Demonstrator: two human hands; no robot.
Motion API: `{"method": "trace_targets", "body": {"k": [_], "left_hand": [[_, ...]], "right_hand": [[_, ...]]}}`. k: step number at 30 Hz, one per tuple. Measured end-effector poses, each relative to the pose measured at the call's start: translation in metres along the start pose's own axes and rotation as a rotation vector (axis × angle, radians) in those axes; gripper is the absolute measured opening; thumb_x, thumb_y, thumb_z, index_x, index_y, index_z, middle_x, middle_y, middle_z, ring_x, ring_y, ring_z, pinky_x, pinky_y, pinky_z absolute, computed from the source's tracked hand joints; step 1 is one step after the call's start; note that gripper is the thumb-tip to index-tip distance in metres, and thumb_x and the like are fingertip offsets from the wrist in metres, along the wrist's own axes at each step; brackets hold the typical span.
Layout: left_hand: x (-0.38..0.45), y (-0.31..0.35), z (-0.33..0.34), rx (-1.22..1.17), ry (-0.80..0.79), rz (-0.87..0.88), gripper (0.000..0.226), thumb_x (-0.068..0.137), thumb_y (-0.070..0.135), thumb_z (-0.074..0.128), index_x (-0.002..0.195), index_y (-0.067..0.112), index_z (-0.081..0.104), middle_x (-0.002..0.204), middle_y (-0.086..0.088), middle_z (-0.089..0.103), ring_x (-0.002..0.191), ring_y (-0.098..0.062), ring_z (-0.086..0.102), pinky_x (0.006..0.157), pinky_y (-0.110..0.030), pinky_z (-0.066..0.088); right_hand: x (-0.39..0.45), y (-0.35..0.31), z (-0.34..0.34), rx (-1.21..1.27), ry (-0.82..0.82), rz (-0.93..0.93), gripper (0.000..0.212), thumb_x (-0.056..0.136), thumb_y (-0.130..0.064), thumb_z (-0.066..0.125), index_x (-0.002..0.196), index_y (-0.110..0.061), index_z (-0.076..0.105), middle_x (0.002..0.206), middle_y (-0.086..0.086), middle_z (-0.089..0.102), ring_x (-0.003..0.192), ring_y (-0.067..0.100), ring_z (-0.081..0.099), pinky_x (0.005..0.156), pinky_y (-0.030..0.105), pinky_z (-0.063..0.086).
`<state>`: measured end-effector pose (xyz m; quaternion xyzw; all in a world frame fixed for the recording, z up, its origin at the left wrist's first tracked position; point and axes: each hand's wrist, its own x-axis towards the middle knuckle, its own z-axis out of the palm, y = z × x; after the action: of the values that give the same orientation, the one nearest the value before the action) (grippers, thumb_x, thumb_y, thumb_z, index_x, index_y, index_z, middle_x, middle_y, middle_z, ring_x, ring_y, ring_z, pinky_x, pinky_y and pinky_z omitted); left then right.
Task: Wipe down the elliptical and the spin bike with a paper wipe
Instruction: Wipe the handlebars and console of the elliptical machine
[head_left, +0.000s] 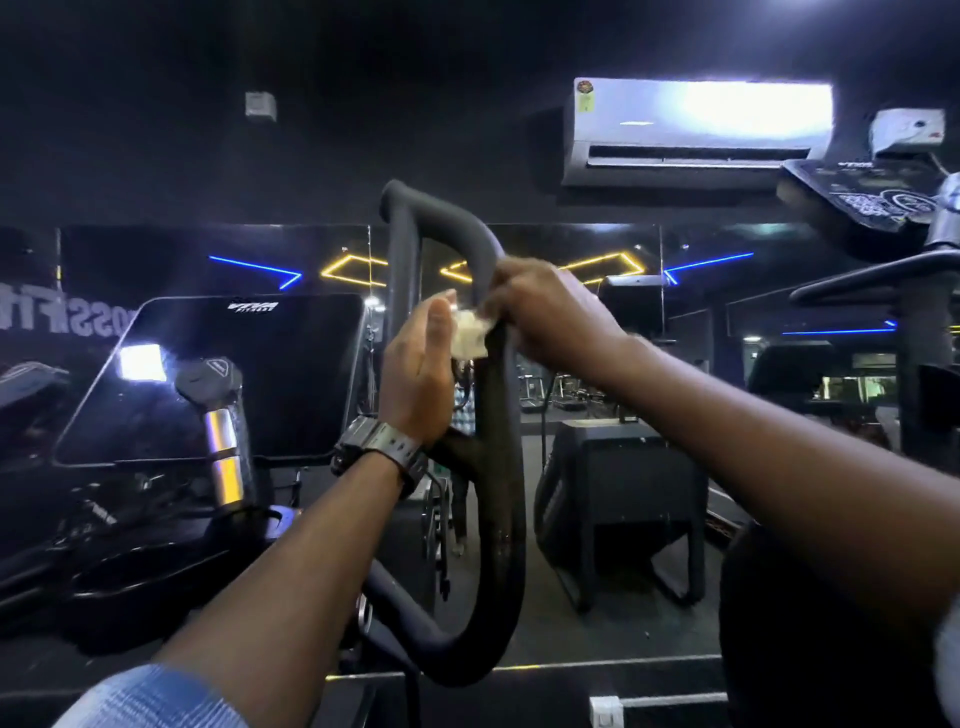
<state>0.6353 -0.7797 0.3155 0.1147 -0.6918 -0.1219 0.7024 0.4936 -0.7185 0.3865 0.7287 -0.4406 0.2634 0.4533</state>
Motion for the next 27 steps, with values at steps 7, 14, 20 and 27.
{"method": "trace_targets", "body": {"k": [7,14,20,27], "left_hand": [[-0.001,0.008,-0.001,0.004,-0.035,-0.01,0.096,0.081,0.086,0.019,0.134,0.014,0.055,0.126,0.005,0.062,0.116,-0.002,0.057,0.1,-0.026,0.046],[-0.002,-0.001,0.003,0.009,-0.031,0.039,0.091,0.08,0.087,0.015,0.125,0.021,0.058,0.087,-0.001,0.061,0.07,0.002,0.054,0.064,-0.01,0.042],[-0.005,-0.002,-0.002,0.195,0.008,0.095,0.071,0.095,0.064,0.024,0.123,0.009,0.059,0.114,0.001,0.061,0.101,-0.002,0.056,0.09,-0.02,0.045],[-0.001,-0.011,0.006,0.409,0.108,0.117,0.041,0.098,0.024,0.035,0.119,0.003,0.063,0.131,-0.015,0.06,0.135,-0.03,0.042,0.116,-0.036,0.025]], "right_hand": [[-0.061,-0.032,-0.001,0.098,-0.049,-0.083,0.029,0.087,-0.043,0.059,0.099,-0.021,0.074,0.1,-0.001,0.06,0.085,0.01,0.05,0.067,0.03,0.054],[0.043,0.01,0.009,0.026,0.136,0.211,0.023,0.083,-0.006,0.057,0.092,-0.016,0.076,0.092,0.007,0.064,0.083,0.028,0.064,0.064,0.027,0.043],[-0.051,-0.033,0.017,0.176,0.077,-0.058,0.019,0.086,-0.007,0.054,0.088,-0.008,0.073,0.086,0.006,0.062,0.078,0.013,0.051,0.072,0.023,0.042],[-0.02,-0.003,0.01,0.049,0.045,-0.07,0.012,0.084,-0.011,0.061,0.087,-0.011,0.073,0.085,0.008,0.061,0.078,0.024,0.061,0.067,0.036,0.052]]}}
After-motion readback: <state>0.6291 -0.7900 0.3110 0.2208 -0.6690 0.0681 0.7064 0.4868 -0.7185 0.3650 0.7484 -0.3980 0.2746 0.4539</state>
